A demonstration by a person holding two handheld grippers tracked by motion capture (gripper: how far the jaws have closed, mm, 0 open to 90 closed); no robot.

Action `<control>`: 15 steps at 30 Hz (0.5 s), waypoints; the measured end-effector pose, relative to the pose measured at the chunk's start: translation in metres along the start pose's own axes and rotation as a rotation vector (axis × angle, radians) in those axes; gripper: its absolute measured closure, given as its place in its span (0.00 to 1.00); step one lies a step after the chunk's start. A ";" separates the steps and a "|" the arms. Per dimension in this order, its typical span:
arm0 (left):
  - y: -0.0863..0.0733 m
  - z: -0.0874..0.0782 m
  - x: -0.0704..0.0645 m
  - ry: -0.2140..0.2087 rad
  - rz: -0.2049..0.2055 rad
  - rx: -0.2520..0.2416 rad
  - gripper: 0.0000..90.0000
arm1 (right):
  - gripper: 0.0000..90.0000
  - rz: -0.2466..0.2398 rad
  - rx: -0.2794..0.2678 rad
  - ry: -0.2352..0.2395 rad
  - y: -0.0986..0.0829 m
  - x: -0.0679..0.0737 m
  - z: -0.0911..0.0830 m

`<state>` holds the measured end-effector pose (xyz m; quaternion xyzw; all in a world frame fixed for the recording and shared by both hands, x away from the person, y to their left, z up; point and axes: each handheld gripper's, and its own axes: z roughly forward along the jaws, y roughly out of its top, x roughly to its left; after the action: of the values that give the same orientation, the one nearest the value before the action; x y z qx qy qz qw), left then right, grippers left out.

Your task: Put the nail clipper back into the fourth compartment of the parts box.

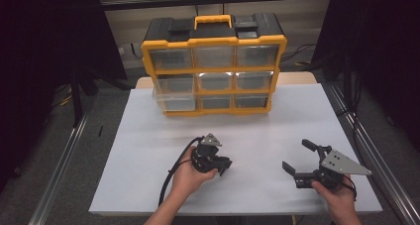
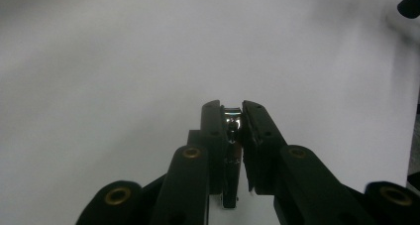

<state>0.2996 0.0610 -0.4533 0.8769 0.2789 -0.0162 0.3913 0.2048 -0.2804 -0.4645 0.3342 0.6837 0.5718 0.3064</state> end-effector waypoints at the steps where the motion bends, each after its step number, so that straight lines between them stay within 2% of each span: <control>1: 0.000 0.001 0.001 0.003 0.001 0.008 0.89 | 0.03 0.000 0.001 0.000 0.000 0.000 0.000; 8: -0.001 0.010 0.002 -0.007 -0.013 0.014 0.88 | 0.03 -0.004 0.000 -0.001 0.000 0.000 0.000; 10: -0.001 0.014 0.002 -0.003 -0.010 0.041 0.88 | 0.03 -0.004 0.000 -0.001 0.000 0.000 0.000; 11: -0.001 0.017 0.002 0.004 0.009 0.076 0.88 | 0.03 -0.004 0.000 0.000 0.000 0.000 0.000; 12: -0.001 0.019 0.003 0.009 0.045 0.115 0.88 | 0.03 -0.004 0.000 -0.001 0.000 0.000 0.000; 15: -0.002 0.021 0.003 0.010 0.042 0.114 0.88 | 0.03 -0.001 -0.003 0.001 0.000 0.000 0.000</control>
<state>0.3048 0.0490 -0.4698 0.9035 0.2612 -0.0194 0.3394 0.2048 -0.2808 -0.4646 0.3331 0.6834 0.5727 0.3067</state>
